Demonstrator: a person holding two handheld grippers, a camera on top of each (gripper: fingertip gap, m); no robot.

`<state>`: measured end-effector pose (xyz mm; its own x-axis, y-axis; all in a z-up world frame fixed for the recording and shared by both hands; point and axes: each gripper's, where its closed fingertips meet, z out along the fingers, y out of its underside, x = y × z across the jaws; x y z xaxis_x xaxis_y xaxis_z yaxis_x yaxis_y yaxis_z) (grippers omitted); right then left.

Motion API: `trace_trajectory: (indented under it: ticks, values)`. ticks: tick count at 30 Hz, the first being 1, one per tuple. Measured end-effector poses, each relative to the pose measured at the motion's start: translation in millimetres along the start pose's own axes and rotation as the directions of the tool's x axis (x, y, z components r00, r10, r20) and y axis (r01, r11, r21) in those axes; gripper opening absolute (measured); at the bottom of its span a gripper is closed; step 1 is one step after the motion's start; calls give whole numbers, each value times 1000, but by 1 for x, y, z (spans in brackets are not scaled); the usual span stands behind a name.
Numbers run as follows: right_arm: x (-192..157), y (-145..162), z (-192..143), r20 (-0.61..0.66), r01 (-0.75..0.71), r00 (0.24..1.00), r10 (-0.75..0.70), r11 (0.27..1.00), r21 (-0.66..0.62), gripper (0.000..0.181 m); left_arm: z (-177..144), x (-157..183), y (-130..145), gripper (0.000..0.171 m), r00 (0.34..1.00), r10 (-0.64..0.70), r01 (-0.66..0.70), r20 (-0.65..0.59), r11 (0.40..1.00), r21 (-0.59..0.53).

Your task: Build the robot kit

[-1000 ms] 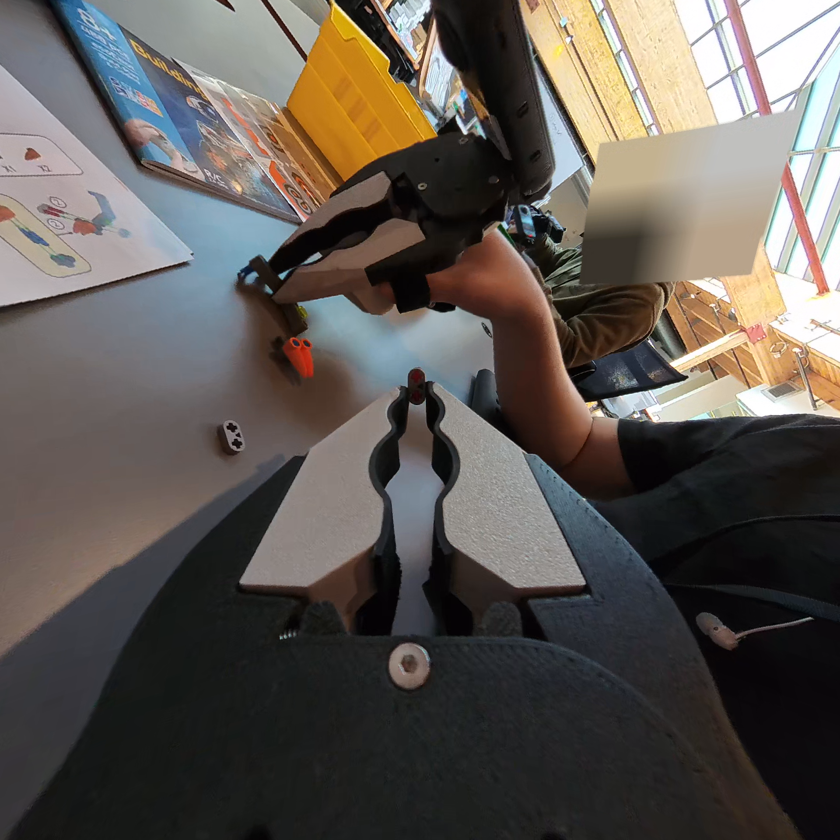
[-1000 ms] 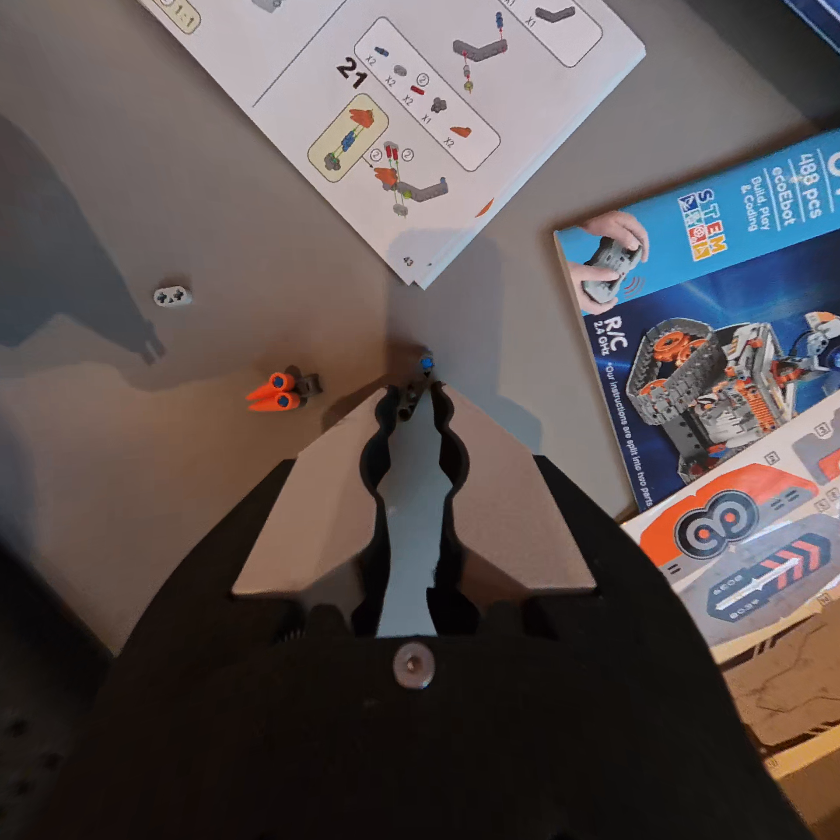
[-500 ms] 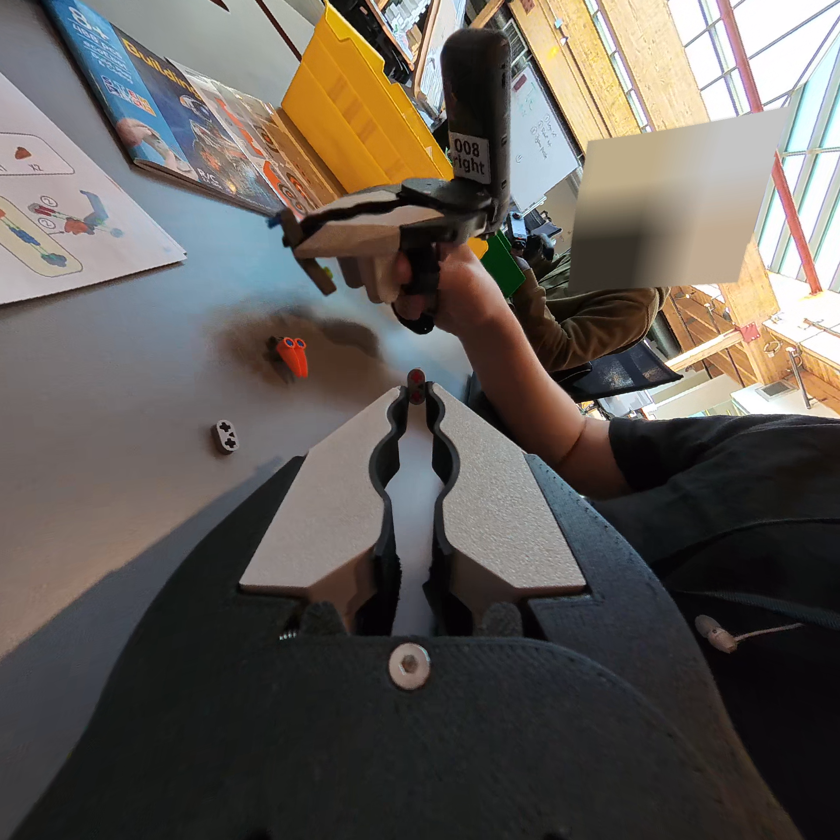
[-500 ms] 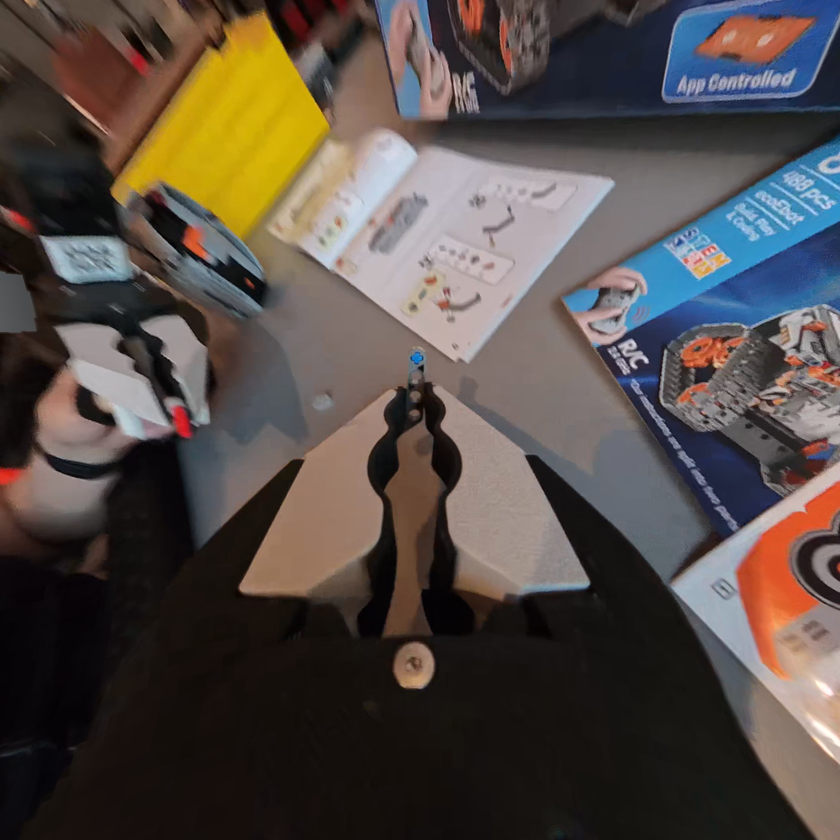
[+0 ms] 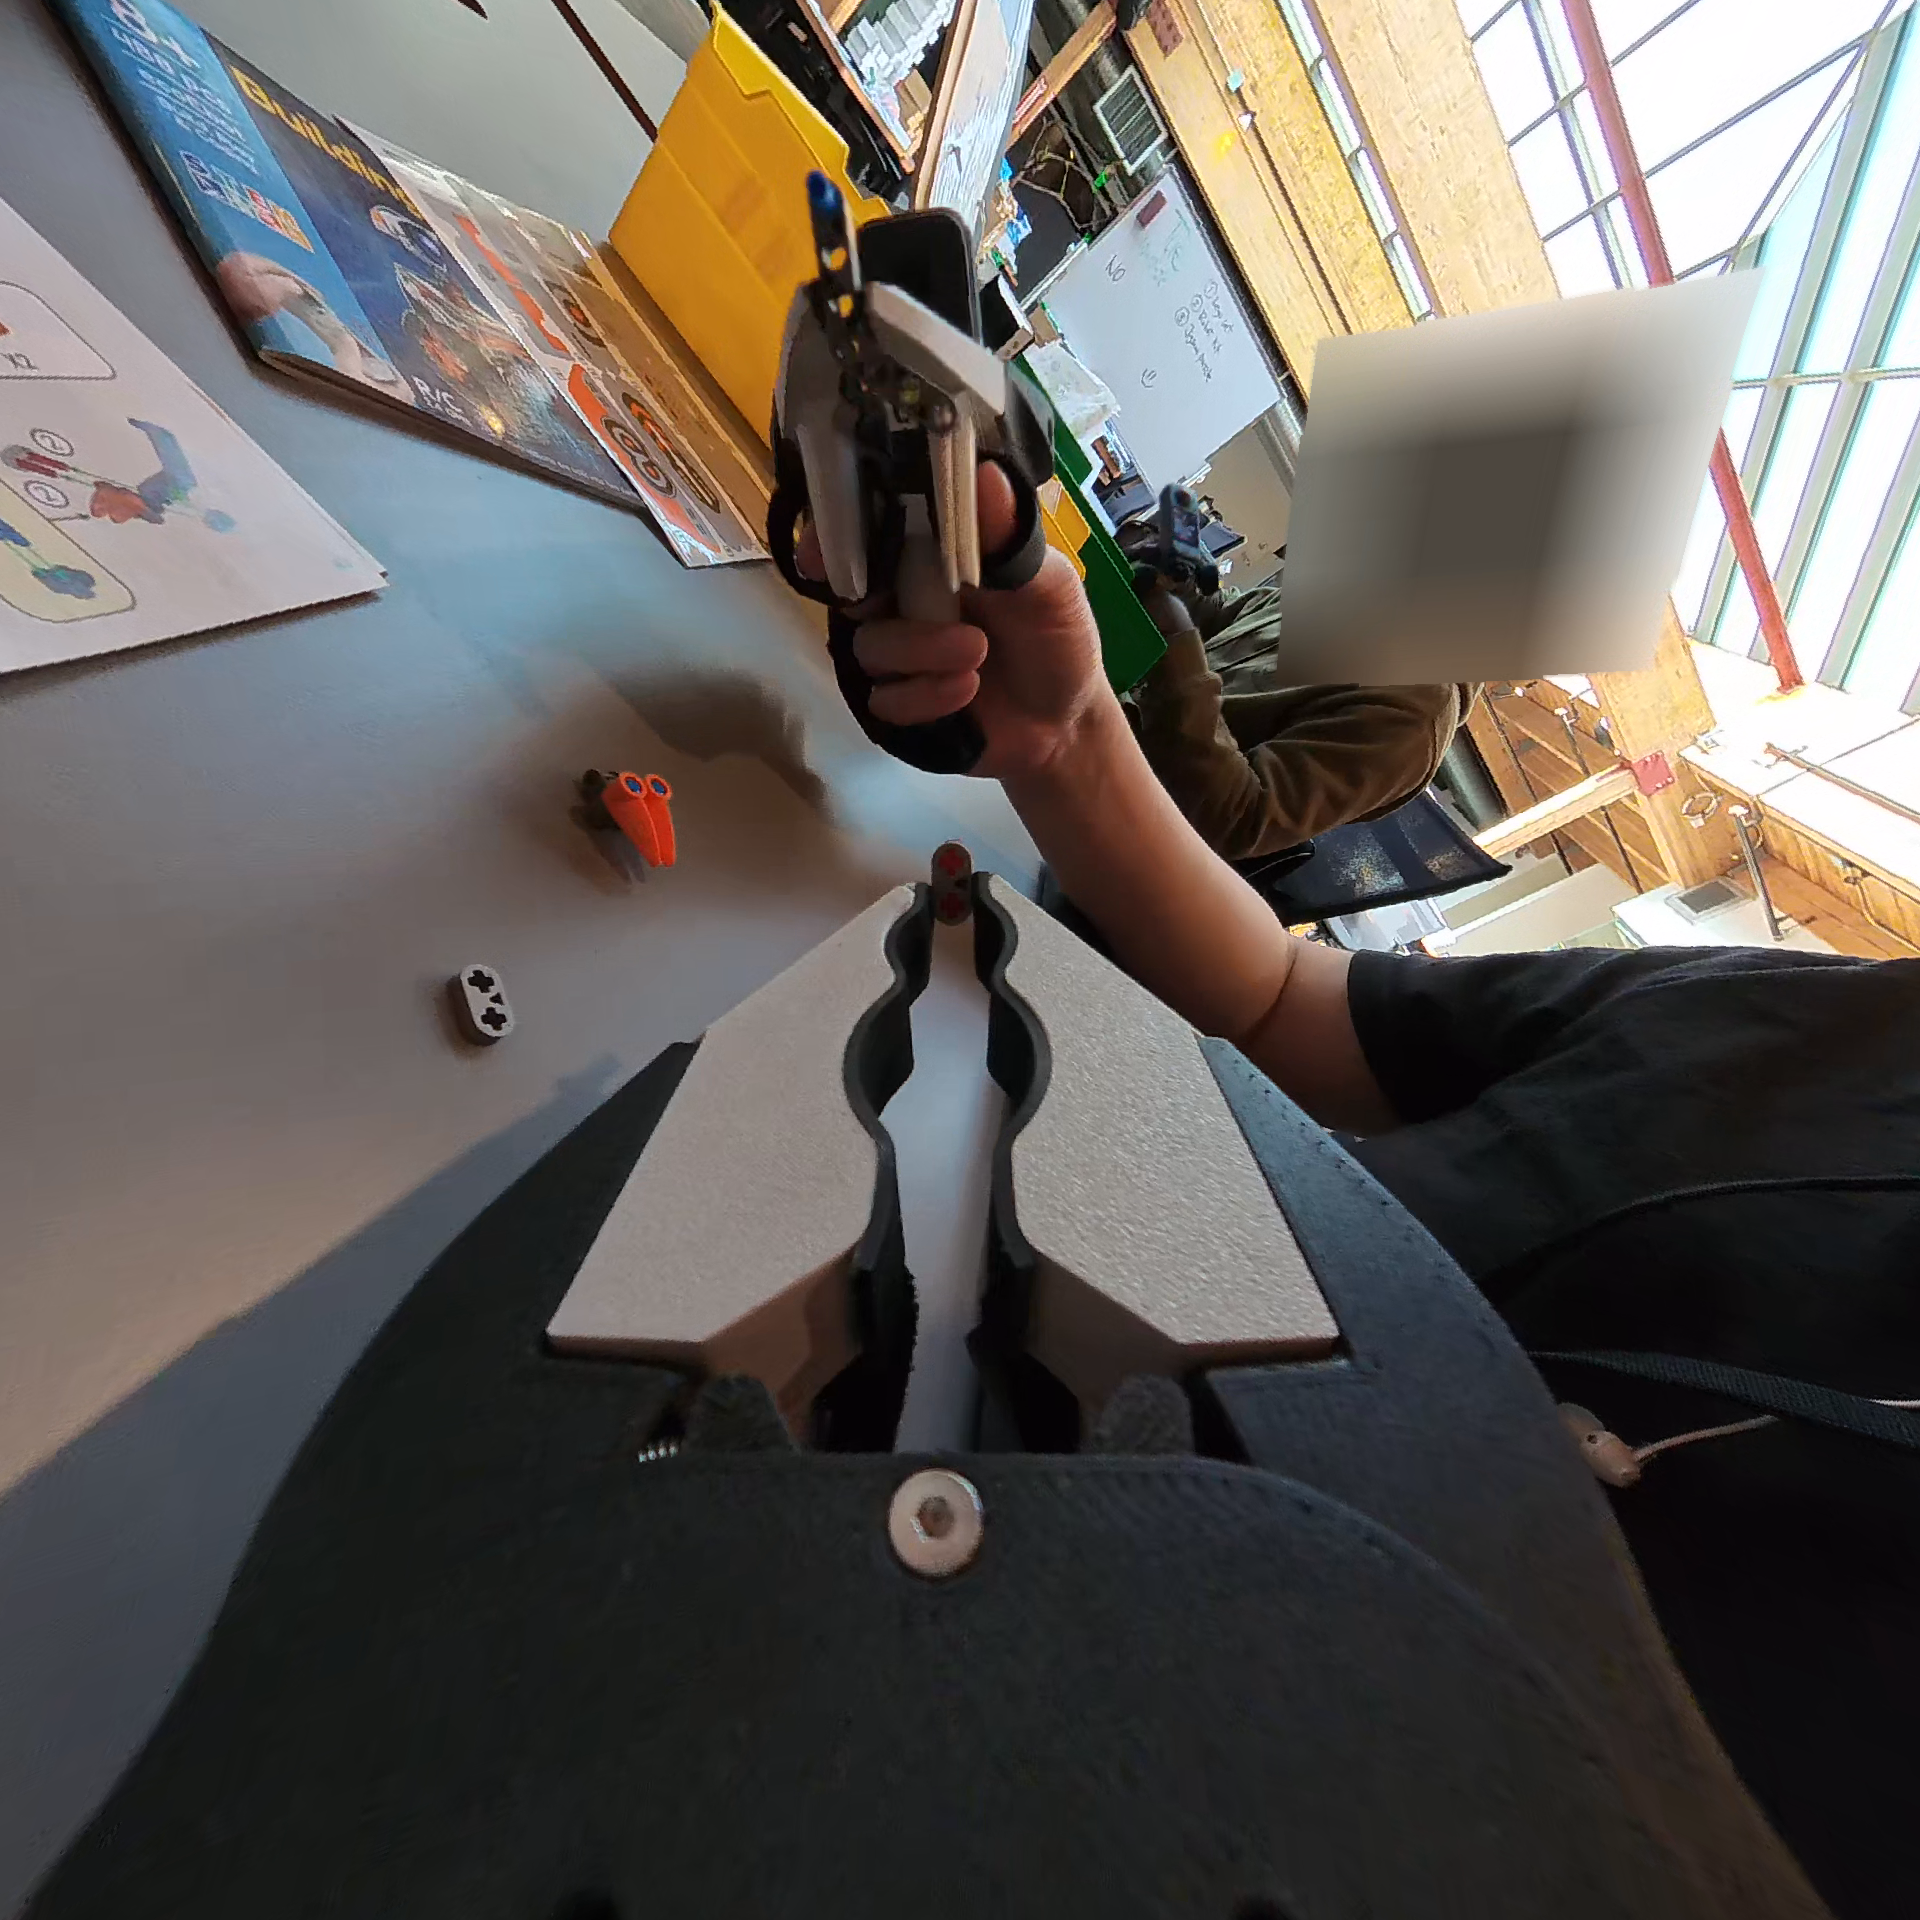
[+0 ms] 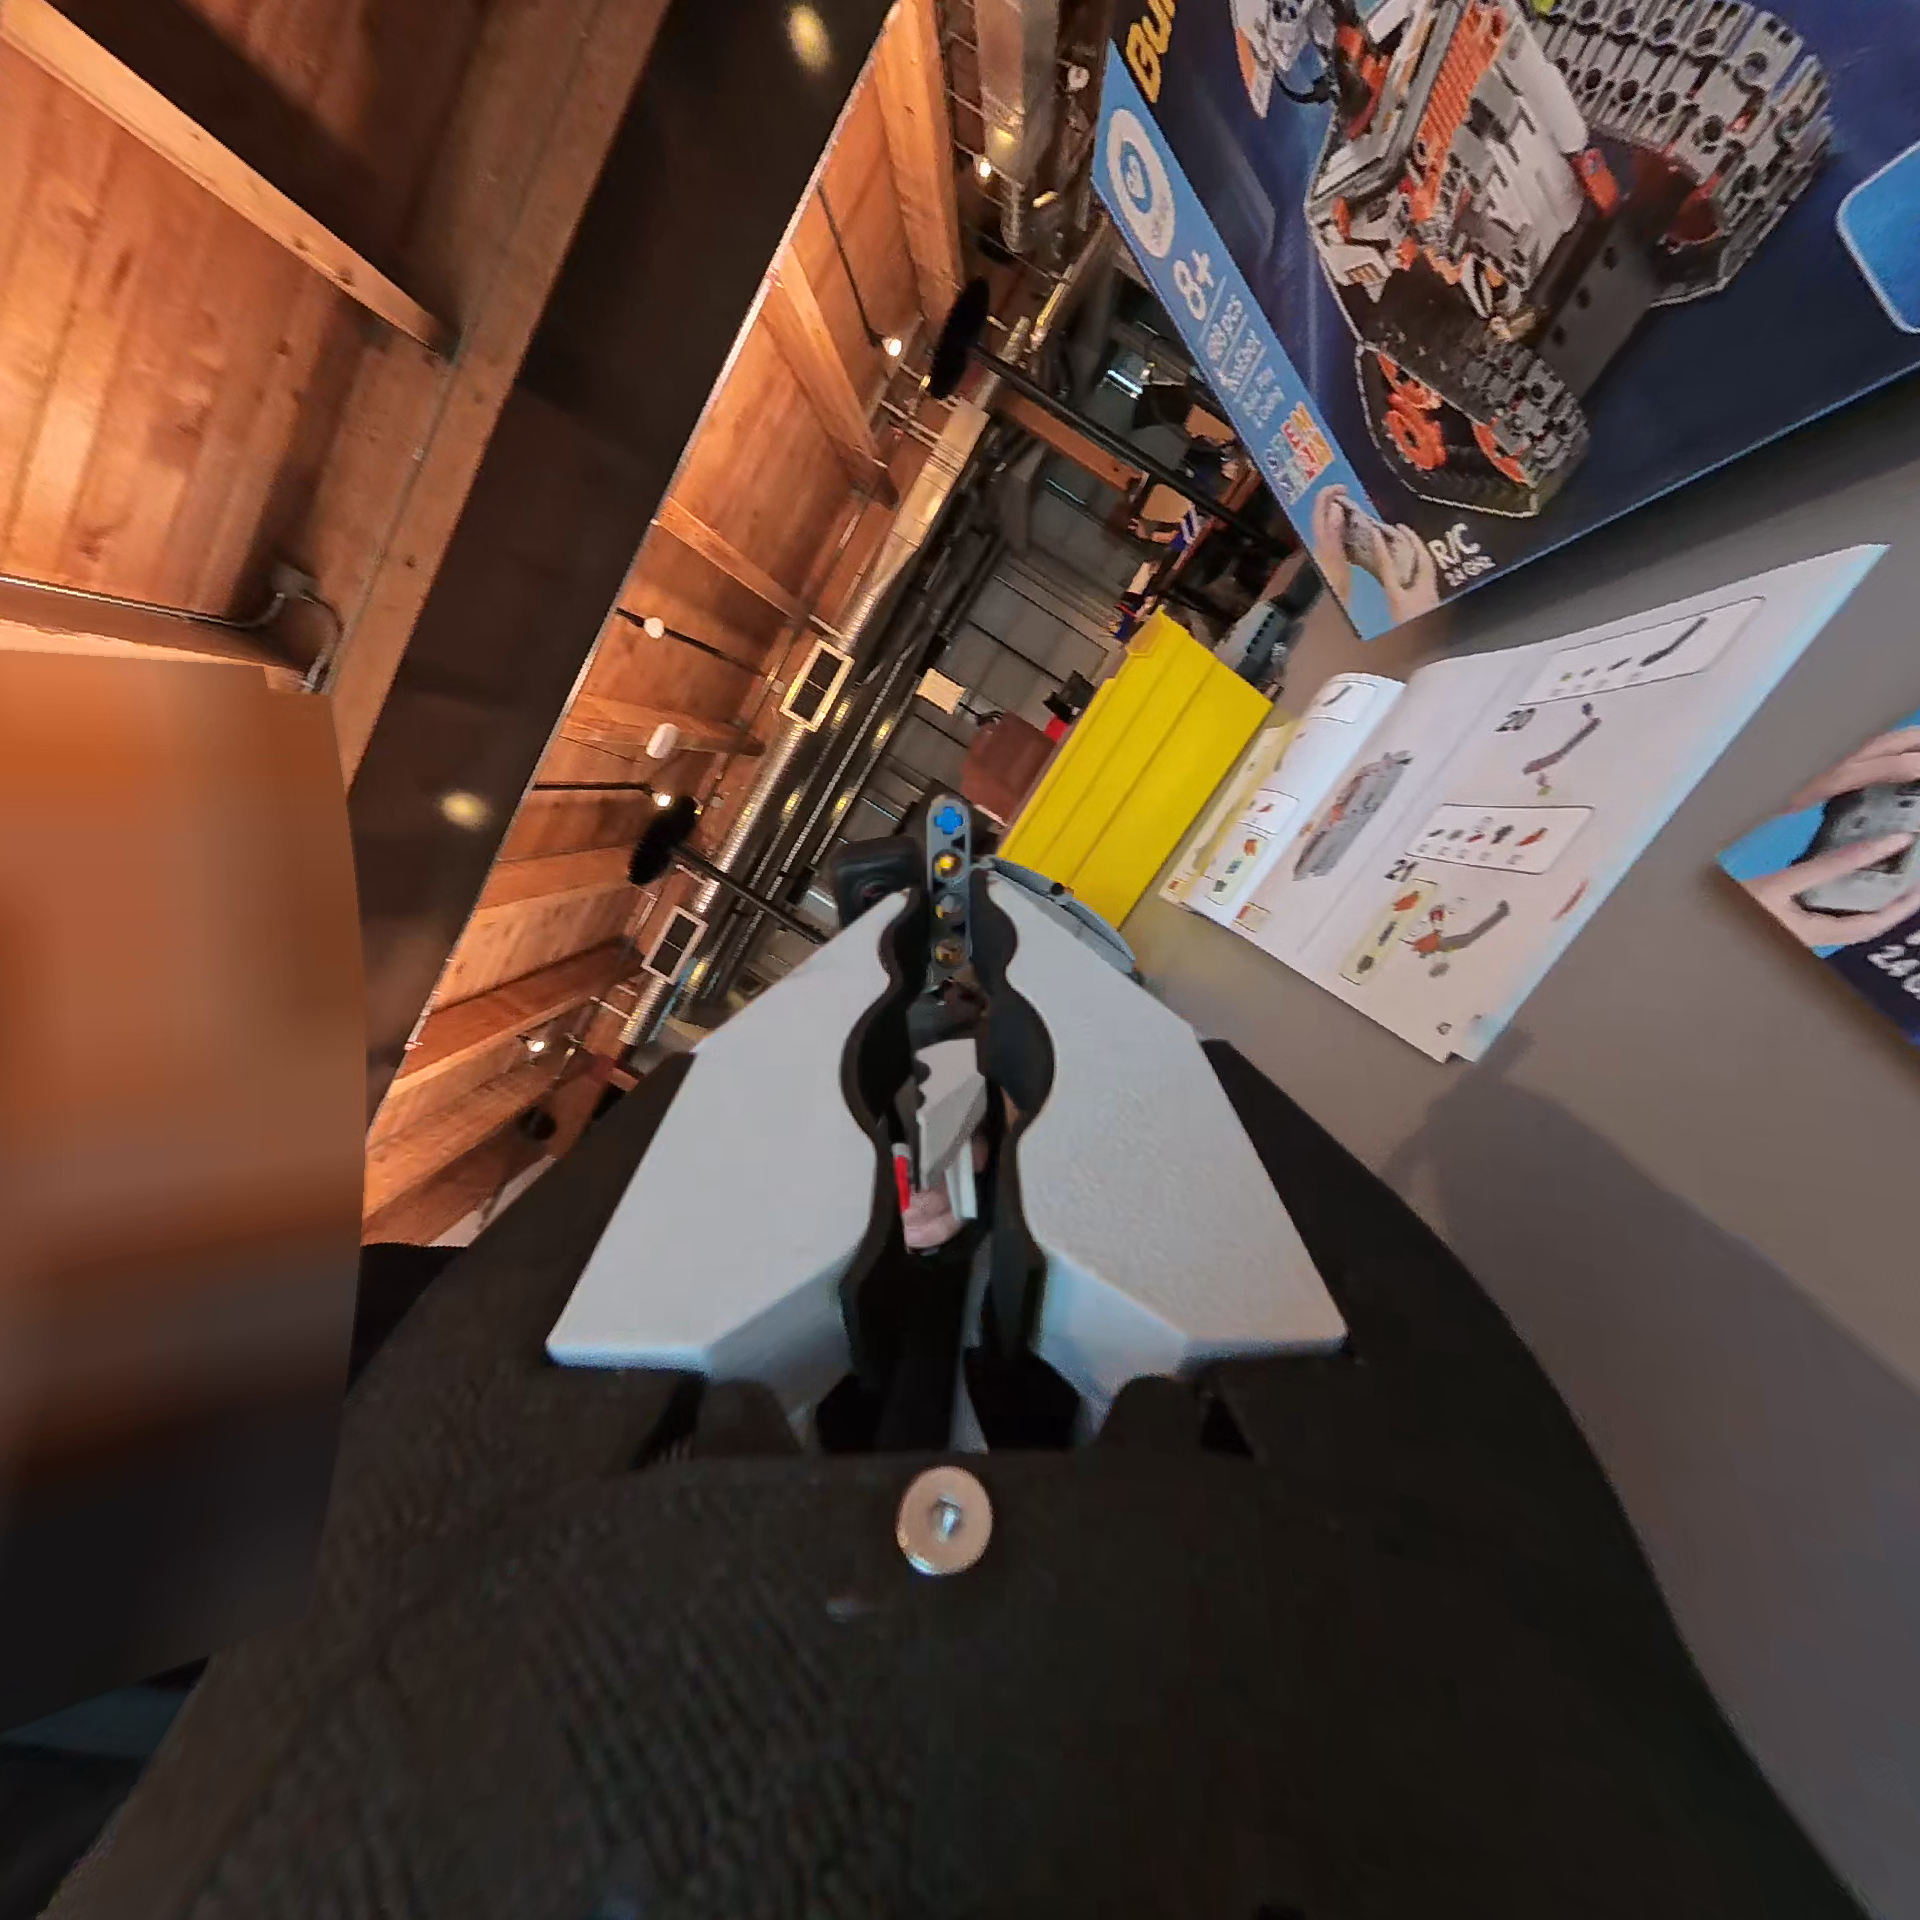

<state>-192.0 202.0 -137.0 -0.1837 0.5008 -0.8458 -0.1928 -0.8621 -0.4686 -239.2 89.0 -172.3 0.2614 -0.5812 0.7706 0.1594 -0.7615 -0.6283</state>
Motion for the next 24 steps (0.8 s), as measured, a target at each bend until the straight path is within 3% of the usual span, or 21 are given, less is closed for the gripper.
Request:
trace_trajectory:
  ticks: [8, 24]
  values:
    - [-4, -7, -3, 65, -53, 997, 50, 998, 43, 7, -1, 3, -2, 5, 999, -20, 20, -29, 1000, 10]
    - [-6, 2, 3, 82, -54, 995, 55, 998, -11, 7, -3, 5, -5, 5, 997, -48, 50, -60, 998, 27]
